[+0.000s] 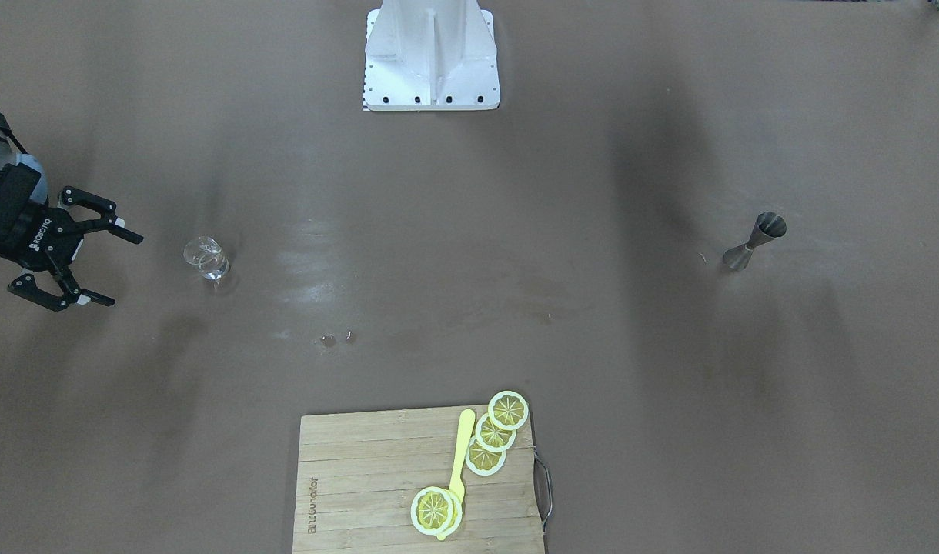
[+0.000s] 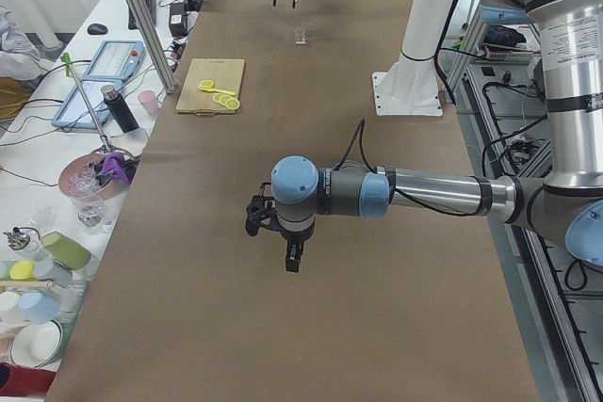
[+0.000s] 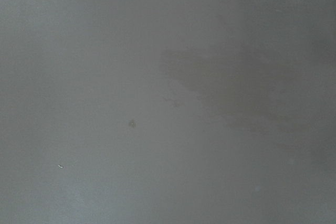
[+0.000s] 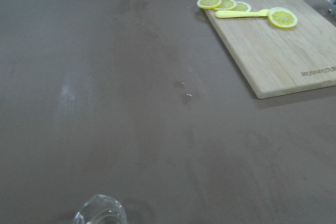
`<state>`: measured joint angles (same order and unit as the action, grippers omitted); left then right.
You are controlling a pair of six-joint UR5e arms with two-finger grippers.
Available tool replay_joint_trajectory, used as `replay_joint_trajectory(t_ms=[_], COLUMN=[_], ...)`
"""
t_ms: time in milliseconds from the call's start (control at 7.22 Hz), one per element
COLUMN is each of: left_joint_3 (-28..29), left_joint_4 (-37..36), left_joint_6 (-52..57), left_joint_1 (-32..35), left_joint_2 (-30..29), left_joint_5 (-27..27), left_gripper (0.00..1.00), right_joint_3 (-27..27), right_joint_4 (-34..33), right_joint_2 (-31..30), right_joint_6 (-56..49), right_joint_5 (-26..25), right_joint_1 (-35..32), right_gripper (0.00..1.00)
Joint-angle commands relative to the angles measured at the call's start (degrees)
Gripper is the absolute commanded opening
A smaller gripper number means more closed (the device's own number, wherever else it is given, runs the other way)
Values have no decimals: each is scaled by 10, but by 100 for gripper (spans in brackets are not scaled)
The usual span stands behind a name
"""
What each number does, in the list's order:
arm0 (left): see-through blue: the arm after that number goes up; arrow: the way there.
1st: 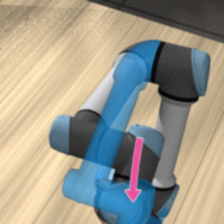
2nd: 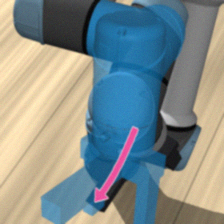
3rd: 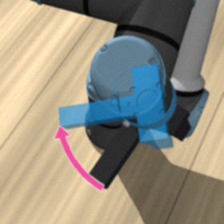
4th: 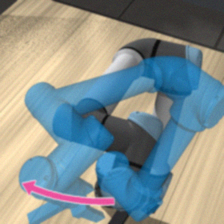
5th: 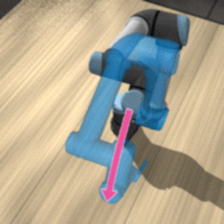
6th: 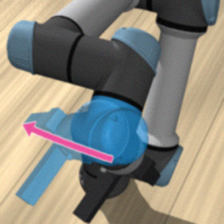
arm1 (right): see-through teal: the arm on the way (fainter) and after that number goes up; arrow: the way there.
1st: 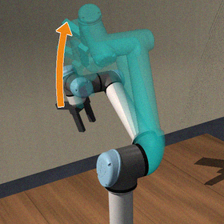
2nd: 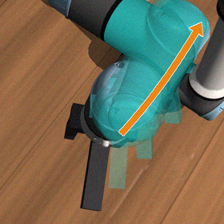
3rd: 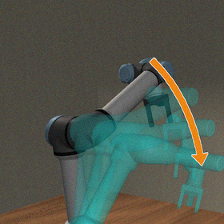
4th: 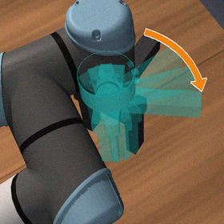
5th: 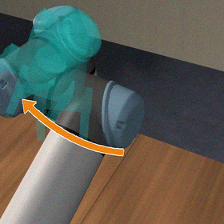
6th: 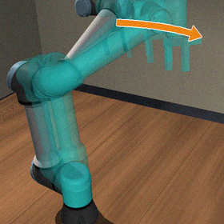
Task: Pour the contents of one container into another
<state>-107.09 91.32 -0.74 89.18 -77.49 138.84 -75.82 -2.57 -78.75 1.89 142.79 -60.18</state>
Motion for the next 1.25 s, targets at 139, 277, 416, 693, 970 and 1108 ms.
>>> replay_joint_trajectory(t_ms=[139,277,416,693,970,1108], left_joint_3=[9,8,-6,-25,-30,-34], left_joint_4=[120,142,167,295,457,538], left_joint_6=[-83,-84,-84,-125,-167,-167], left_joint_1=[-18,-34,-66,-143,-241,-291], left_joint_2=[26,27,23,23,24,26], left_joint_5=[8,4,-8,-100,-225,-299], left_gripper=[99,99,99,99,99,99], right_joint_3=[1,4,11,49,69,83], right_joint_4=[43,43,46,55,57,57], right_joint_2=[-32,-32,-32,-32,-24,-5], right_joint_6=[-51,-52,-63,-90,-89,-88], right_joint_5=[-6,-7,-7,-6,-8,-7], right_joint_1=[55,69,80,84,80,80], right_gripper=[100,100,100,100,100,100])
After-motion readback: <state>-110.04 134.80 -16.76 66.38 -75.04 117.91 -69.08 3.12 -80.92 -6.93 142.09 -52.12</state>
